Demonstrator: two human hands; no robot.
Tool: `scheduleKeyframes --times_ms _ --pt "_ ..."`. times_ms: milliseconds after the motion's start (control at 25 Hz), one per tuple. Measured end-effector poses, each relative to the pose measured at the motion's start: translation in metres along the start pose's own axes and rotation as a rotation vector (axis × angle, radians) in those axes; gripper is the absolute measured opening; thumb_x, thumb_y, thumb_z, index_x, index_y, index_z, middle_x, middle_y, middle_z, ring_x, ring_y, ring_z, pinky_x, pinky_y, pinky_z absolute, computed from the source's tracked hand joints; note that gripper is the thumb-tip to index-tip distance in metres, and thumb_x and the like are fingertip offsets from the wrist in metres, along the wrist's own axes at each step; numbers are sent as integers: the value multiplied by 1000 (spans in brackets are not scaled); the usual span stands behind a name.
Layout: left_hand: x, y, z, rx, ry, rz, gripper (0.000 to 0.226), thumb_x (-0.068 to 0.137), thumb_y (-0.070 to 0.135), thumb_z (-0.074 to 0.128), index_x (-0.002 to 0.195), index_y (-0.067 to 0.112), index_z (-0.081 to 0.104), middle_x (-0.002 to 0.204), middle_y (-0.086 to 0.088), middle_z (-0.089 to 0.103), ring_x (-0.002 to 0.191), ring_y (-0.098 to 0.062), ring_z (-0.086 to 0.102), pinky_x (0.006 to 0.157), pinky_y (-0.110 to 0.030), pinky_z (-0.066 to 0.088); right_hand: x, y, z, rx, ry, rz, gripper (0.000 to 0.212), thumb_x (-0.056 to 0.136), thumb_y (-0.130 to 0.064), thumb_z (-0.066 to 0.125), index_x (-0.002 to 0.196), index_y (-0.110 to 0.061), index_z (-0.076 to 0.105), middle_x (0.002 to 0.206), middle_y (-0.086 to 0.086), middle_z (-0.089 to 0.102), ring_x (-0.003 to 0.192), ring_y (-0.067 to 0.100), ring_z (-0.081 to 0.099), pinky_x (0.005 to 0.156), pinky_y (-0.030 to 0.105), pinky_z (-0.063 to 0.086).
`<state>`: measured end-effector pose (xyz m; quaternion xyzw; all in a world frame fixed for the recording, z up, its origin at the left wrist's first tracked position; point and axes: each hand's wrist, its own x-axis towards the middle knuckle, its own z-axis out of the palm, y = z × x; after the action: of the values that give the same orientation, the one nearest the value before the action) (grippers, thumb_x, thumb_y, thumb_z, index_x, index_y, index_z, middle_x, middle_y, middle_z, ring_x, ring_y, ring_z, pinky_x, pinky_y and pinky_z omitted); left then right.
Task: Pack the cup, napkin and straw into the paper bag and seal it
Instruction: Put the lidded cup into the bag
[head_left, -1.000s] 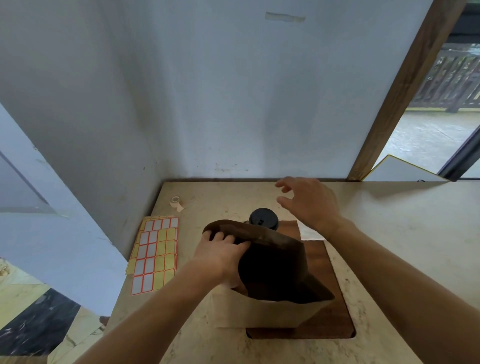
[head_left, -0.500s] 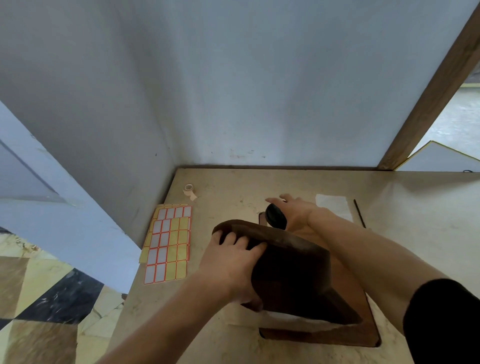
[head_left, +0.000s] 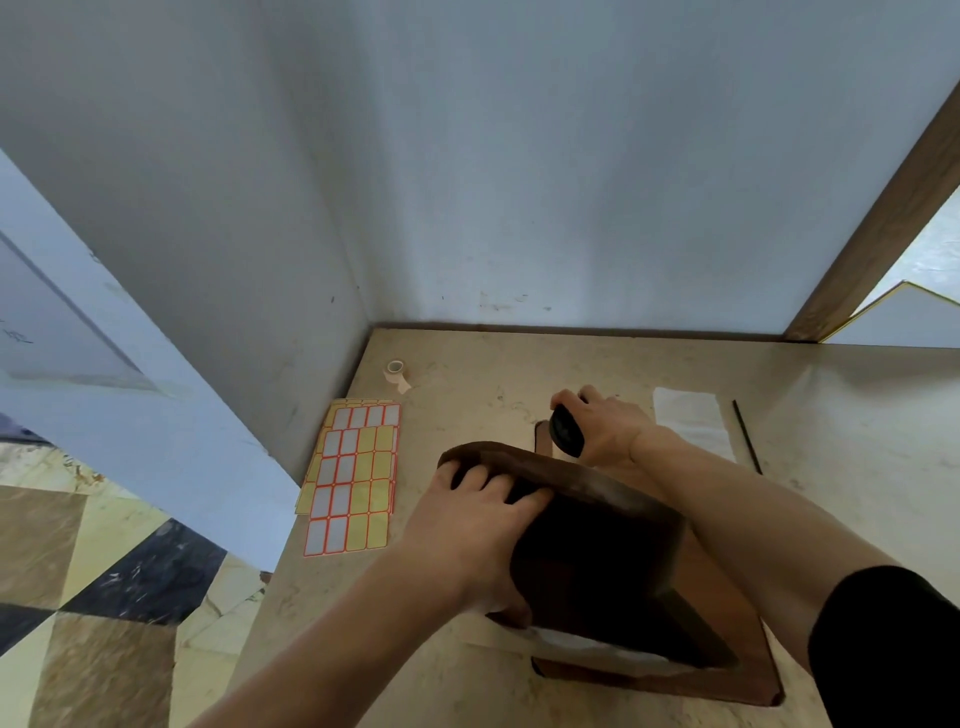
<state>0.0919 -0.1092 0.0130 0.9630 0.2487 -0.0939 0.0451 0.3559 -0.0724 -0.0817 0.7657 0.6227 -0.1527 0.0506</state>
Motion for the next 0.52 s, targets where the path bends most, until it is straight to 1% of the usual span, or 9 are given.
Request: scheduleKeyframes --times_ms 120,200,360,440,520 --pt "-2 -1 1 -3 -5 10 109 61 68 71 146 40 10 153 2 28 142 -25 15 113 -50 -5 -10 7 -5 111 37 42 88 54 -38 79 125 -41 27 121 1 46 86 23 53 62 30 47" --pt "-2 -1 1 1 -6 21 109 61 68 71 146 40 10 154 2 28 142 -26 15 113 -50 -4 -21 10 -19 172 87 53 90 52 -39 78 125 -41 27 121 2 46 86 23 54 63 30 48" --pt "-2 0 2 12 -18 24 110 61 68 72 147 40 9 155 1 26 143 -26 14 114 -51 -2 -54 8 -76 190 209 39 89 54 -45 76 128 -40 27 124 2 45 93 26 57 72 35 54" --pt "-1 -1 0 25 -45 18 112 60 69 72 148 40 10 156 0 25 143 -27 14 114 -53 0 -81 4 -108 207 270 15 87 56 -47 77 127 -41 28 124 2 45 98 27 57 77 40 57" --pt "1 -3 -2 24 -77 17 113 59 69 72 149 39 11 156 0 25 144 -28 14 114 -53 1 -115 -3 -138 225 337 1 86 54 -50 75 126 -42 29 122 1 45 101 26 57 80 42 57"
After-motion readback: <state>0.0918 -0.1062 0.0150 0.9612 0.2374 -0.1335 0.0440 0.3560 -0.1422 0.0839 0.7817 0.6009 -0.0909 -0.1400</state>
